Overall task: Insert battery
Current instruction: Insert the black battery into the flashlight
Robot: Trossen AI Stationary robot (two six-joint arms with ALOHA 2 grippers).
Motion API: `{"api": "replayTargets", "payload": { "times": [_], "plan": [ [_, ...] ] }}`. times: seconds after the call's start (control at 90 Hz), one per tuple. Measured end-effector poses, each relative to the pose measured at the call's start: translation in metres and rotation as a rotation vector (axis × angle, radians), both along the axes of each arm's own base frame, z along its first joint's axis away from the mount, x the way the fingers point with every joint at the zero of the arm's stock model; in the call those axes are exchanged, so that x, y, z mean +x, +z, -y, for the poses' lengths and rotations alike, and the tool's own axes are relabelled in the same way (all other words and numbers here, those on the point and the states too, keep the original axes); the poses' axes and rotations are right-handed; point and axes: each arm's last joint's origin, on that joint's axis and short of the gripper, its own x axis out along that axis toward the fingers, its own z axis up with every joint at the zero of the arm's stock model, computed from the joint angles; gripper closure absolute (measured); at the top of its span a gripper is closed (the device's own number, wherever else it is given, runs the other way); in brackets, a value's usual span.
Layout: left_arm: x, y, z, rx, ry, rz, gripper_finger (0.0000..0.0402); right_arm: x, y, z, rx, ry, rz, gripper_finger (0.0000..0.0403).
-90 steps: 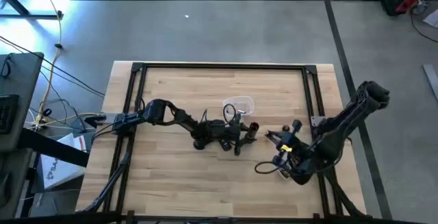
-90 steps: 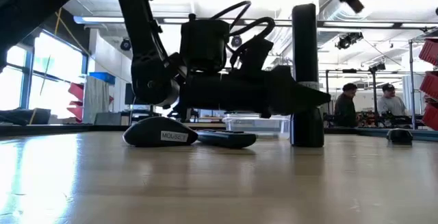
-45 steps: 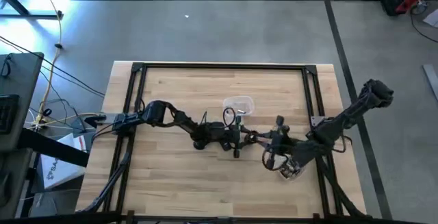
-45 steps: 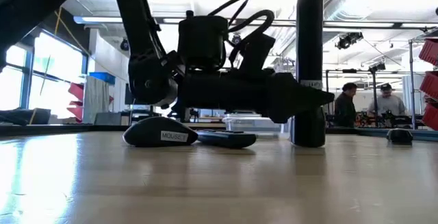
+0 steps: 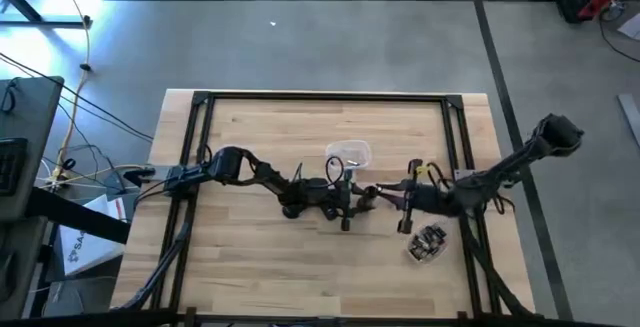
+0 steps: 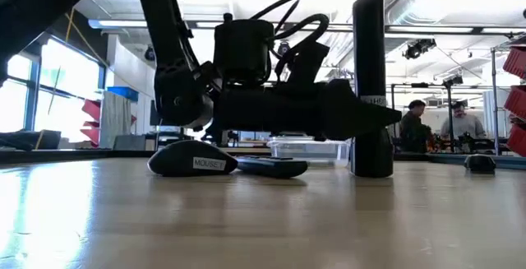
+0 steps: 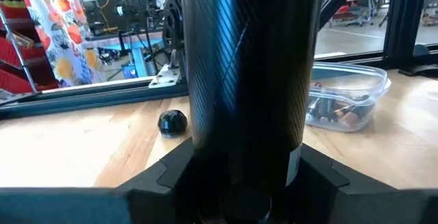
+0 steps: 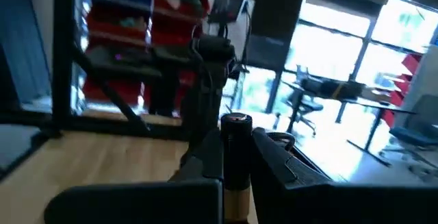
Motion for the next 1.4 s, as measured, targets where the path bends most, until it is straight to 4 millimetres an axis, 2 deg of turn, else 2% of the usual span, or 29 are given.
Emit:
{"api": "replayTargets", "payload": {
  "times": [0.1, 0.344, 0.633, 1.044, 1.4],
  "plan": [
    [0.000, 0.000, 0.000, 0.000, 0.001, 0.000, 0.0250, 0.002, -0.007, 0.008, 0.025, 0.037, 0.010, 0.0397],
    [0.000, 0.000, -0.001, -0.005, 0.010, 0.002, 0.0250, 0.008, -0.009, 0.019, 0.051, 0.079, 0.022, 0.0397],
    [0.000, 0.000, -0.002, -0.015, 0.026, 0.002, 0.0250, 0.018, -0.022, 0.018, 0.068, 0.069, -0.003, 0.0397],
    [0.000, 0.000, -0.002, -0.017, 0.029, 0.000, 0.0250, 0.018, -0.026, 0.019, 0.059, 0.005, -0.044, 0.0398],
    [0.001, 0.000, -0.002, -0.037, 0.028, -0.014, 0.0250, 0.011, -0.026, 0.008, 0.022, -0.076, -0.073, 0.0398]
  ]
}}
